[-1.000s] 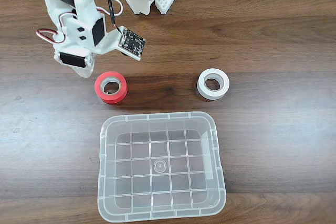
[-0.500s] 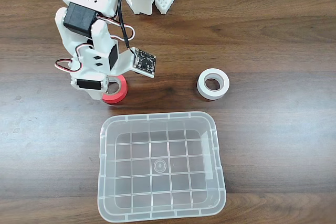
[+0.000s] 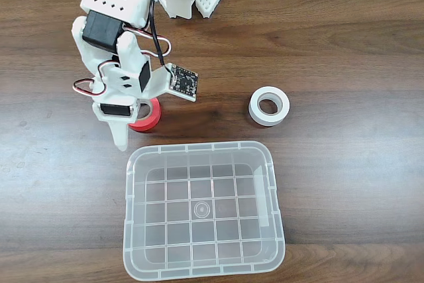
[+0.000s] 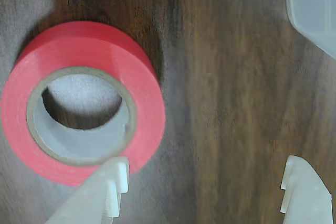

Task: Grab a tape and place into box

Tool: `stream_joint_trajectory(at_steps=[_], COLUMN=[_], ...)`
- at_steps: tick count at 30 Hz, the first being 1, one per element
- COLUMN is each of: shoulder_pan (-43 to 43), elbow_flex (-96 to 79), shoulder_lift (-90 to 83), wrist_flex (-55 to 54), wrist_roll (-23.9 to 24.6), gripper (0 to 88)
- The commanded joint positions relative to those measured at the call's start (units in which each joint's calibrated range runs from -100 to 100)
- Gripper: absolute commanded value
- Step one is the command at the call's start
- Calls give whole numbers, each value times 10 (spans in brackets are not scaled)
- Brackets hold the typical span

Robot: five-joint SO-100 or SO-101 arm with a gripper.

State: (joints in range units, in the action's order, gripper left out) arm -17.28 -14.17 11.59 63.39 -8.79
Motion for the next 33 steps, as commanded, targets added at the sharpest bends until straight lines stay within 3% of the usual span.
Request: stream_joint_trajectory(at_steps=[1, 9, 17, 33], shoulder_pan=[10, 13, 13, 21], elbow_flex=[39, 41, 48, 105], shoulder_lift=[13, 39, 59, -147], wrist_flex=[29, 21, 22, 132], wrist_roll=[12, 13, 13, 7], gripper=[290, 278, 9, 12])
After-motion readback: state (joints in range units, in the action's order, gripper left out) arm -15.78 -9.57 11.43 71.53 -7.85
